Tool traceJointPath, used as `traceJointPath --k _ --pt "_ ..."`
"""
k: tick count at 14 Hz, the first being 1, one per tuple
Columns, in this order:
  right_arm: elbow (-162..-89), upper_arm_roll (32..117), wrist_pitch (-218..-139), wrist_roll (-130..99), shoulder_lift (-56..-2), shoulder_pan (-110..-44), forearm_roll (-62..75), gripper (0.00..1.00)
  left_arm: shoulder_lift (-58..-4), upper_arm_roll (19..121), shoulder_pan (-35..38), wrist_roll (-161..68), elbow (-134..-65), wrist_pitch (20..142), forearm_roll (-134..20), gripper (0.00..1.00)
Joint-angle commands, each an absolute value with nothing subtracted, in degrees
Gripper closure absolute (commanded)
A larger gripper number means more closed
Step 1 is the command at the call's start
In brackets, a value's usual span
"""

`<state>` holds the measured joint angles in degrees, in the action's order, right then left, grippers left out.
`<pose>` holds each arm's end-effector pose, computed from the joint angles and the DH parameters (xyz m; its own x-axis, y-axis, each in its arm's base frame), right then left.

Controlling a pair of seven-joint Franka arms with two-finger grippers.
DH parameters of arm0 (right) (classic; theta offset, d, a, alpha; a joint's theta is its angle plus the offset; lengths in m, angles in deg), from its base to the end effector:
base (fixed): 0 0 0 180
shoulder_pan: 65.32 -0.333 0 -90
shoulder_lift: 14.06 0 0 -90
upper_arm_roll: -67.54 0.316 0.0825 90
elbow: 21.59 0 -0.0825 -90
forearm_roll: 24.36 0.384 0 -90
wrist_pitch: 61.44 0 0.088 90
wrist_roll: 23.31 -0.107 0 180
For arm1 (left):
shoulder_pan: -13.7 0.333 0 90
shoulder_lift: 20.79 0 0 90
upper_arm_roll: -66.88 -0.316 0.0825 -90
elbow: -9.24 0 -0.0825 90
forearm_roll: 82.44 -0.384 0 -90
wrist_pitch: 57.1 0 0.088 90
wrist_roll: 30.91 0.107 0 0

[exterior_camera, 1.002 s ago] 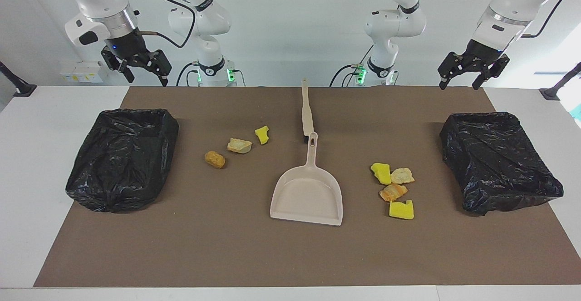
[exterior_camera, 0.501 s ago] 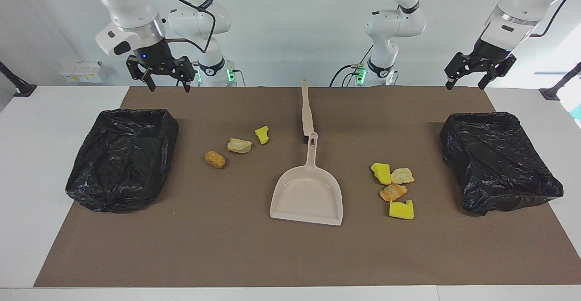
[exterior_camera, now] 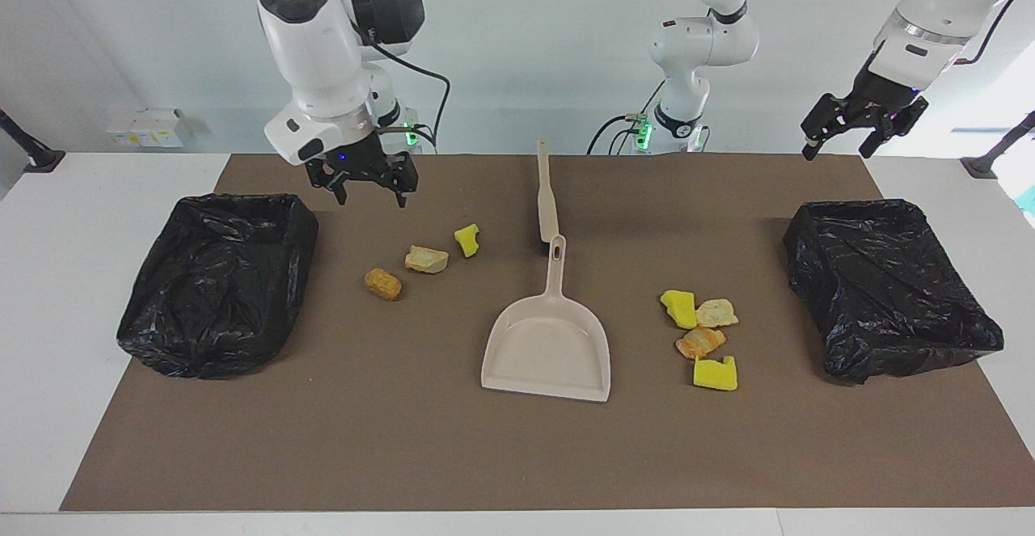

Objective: Sweep and dump trash in bin
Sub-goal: 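Reach the right gripper to the beige dustpan handle and grasp it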

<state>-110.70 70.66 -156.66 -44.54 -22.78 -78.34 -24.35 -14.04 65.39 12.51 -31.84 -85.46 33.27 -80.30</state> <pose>0.5809 0.1659 0.5515 0.9950 -0.0893 -0.0453 -0.0890 -0.9960 0.0086 0.5180 -0.0004 0.6496 0.9989 0.0216 0.0415 0.0199 -0.9990 0.0411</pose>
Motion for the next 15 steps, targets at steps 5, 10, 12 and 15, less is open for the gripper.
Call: traceJointPath --k 5,10,12,15 --pt "-107.63 70.71 -165.4 -56.78 -31.8 -85.7 -21.38 0.0 -13.59 65.65 12.74 -31.43 -85.41 32.9 -79.8 0.0" --pt "-107.19 70.62 -171.73 -61.89 -36.47 -91.59 -21.2 0.01 -14.02 65.91 12.12 -30.91 -85.33 33.6 -80.15 0.0" --pt "-107.19 70.62 -173.31 -64.77 -37.96 -93.87 -21.28 0.04 -14.99 65.91 12.12 -30.12 -84.63 33.95 -80.24 0.0" --pt "-107.19 70.62 -177.0 -68.3 -40.86 -97.04 -21.9 0.05 -16.31 65.91 12.39 -29.15 -83.92 35.26 -80.24 0.0"
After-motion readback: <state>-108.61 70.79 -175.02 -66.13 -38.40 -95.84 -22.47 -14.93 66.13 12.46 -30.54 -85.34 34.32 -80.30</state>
